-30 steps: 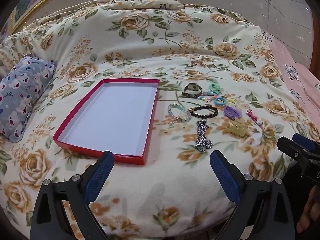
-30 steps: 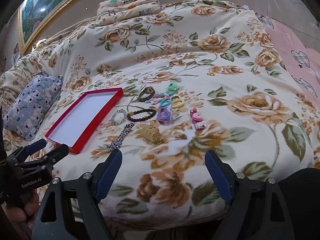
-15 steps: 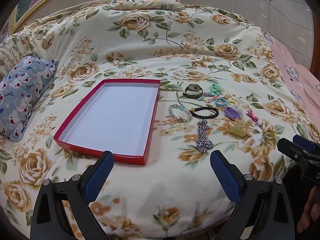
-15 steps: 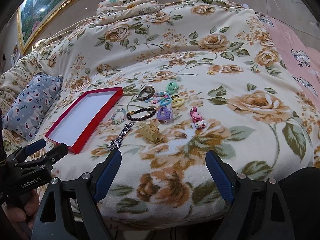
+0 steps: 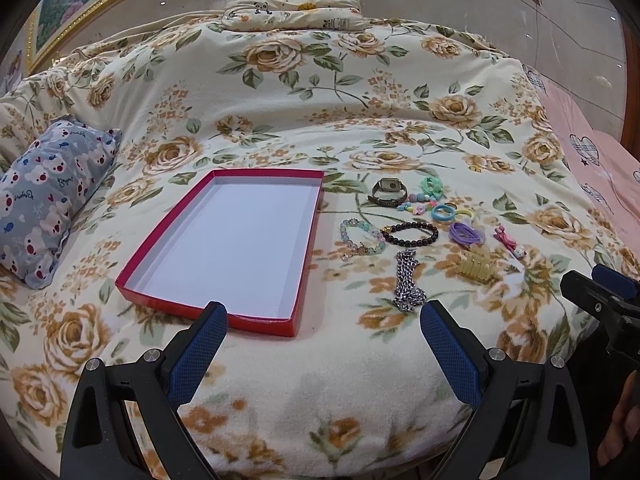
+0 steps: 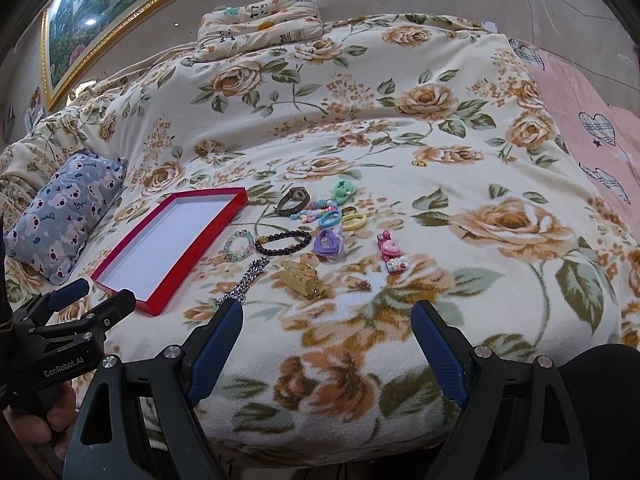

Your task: Organize jewelry

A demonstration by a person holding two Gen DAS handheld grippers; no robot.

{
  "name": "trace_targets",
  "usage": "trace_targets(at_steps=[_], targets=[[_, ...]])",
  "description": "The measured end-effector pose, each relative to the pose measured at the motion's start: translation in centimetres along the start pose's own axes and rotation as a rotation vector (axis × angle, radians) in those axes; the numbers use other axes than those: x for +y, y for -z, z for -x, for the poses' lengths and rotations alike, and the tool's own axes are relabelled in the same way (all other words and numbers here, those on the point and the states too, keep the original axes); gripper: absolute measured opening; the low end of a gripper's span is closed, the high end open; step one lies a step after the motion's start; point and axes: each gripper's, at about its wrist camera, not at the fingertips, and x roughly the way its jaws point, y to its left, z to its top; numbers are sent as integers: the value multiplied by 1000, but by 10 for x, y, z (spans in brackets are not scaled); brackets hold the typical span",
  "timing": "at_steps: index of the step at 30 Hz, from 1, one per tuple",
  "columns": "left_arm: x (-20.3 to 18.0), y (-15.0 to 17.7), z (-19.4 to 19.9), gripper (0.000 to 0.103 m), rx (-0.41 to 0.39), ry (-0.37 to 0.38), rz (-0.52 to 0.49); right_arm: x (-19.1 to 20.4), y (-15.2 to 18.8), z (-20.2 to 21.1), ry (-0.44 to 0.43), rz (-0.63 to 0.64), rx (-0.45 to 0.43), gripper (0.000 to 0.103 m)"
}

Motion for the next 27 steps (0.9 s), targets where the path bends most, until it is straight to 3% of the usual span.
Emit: trace_targets(at_steps=[27], targets=[[2,-1,1,98,-7,-6,5,8,-1,1,-7,30,-13,88]])
